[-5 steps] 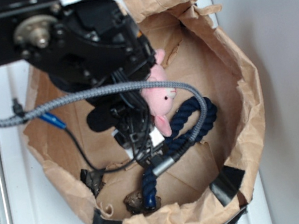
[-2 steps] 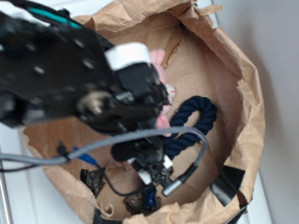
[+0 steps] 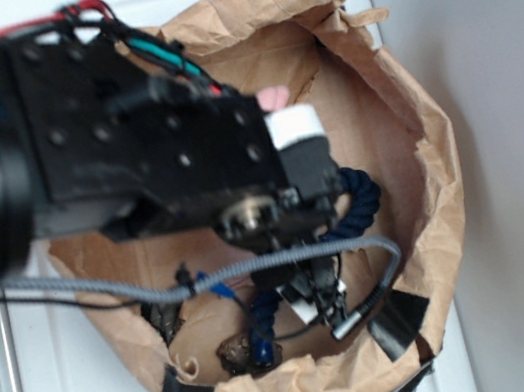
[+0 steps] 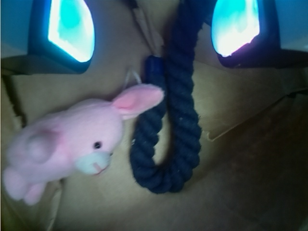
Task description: Grab the blue rope.
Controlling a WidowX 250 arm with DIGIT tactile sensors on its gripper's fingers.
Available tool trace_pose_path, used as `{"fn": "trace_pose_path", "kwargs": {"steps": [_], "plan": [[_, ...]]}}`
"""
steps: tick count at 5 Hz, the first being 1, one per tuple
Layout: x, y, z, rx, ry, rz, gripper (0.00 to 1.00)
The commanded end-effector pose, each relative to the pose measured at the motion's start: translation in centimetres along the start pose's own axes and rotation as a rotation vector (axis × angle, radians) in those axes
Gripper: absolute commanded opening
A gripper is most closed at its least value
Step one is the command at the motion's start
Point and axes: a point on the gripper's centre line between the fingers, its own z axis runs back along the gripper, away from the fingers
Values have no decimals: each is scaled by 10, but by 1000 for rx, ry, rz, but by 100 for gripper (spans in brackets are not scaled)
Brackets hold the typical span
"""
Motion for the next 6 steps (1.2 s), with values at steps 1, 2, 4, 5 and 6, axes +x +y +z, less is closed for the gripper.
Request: {"fn": "trace_pose_path", "kwargs": {"steps": [1,2,4,5,6], "plan": [[-13,-21,-11,-5,-10,94,100],[-17,-18,-18,22,8,101,100],[-24,-6,-19,88,6,95,0],[-25,-1,-14,109,-36,98,0],[-24,1,-15,113,-59,100,0]]}}
